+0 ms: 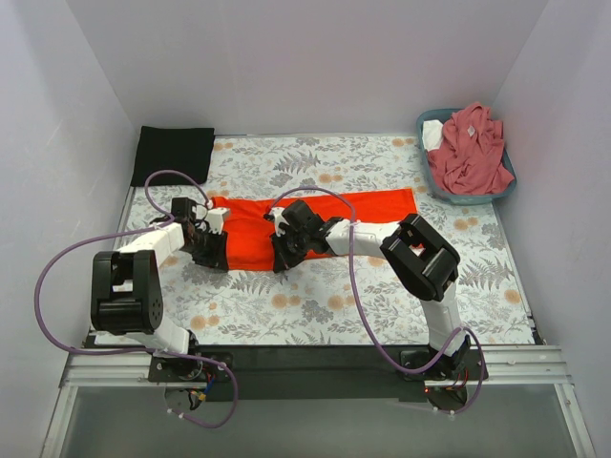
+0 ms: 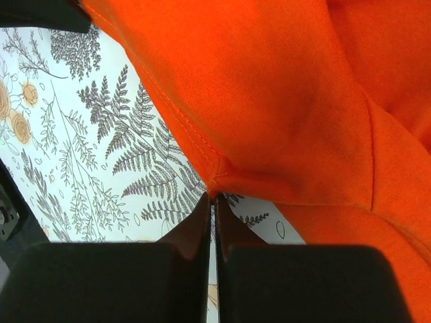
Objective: Fold and stack the t-shirts
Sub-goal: Fold the tshirt
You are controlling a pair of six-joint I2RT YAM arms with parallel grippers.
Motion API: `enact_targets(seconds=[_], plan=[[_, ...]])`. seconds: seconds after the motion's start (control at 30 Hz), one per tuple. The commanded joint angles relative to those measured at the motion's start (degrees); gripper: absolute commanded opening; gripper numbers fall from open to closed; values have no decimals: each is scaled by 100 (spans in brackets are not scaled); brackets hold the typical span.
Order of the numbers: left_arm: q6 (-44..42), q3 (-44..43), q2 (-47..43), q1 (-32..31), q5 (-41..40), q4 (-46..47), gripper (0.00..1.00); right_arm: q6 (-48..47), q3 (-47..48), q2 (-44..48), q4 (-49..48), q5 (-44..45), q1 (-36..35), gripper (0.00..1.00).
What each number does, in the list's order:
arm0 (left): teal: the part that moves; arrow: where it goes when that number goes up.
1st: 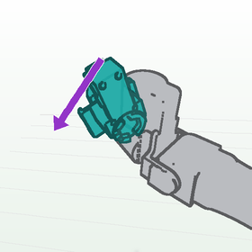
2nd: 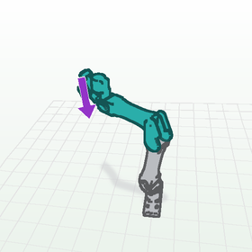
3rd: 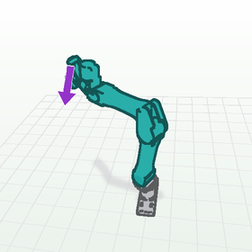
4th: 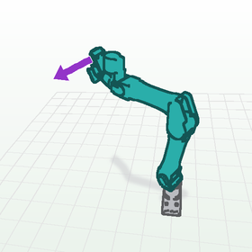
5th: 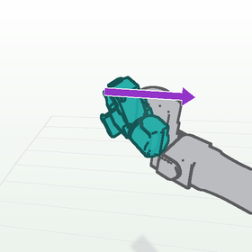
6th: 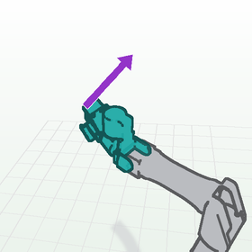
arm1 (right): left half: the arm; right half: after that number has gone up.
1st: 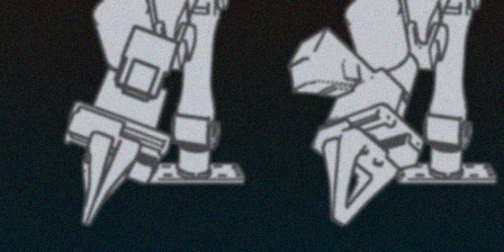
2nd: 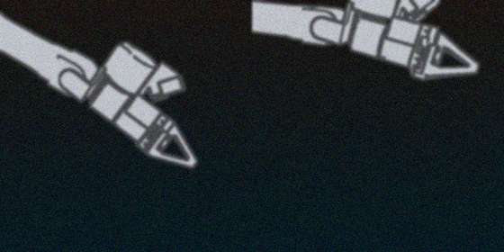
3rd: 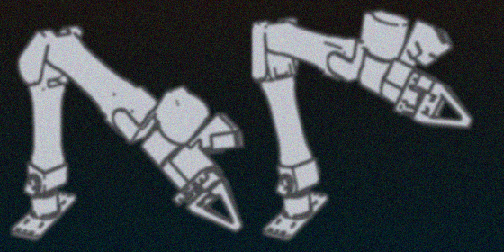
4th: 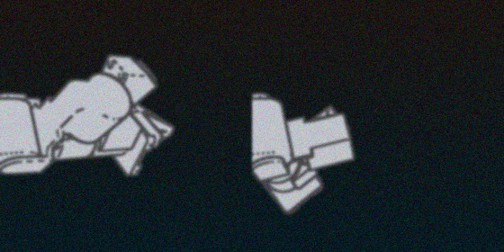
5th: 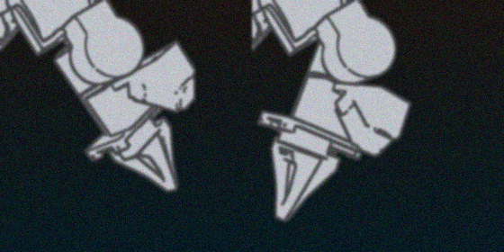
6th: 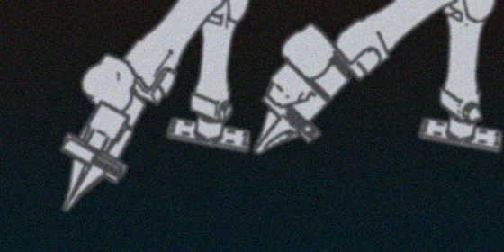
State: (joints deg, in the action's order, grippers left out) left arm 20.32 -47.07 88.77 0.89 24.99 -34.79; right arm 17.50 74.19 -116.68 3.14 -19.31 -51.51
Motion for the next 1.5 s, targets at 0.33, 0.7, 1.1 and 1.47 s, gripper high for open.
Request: enact_targets(seconds=[0.33,0.7,1.1,1.47], plan=[[95,-610,-247,-9,375,-502,0,-211,244,225,126,-345,149,1],[306,-2437,711,-9,577,-688,0,-519,1360,-275,425,-477,633,1],[614,-3089,1651,-9,542,-205,0,-669,2160,-988,618,-319,1002,1],[728,-3598,2144,-1,507,-99,0,-642,2415,-1128,618,-266,1099,1]])
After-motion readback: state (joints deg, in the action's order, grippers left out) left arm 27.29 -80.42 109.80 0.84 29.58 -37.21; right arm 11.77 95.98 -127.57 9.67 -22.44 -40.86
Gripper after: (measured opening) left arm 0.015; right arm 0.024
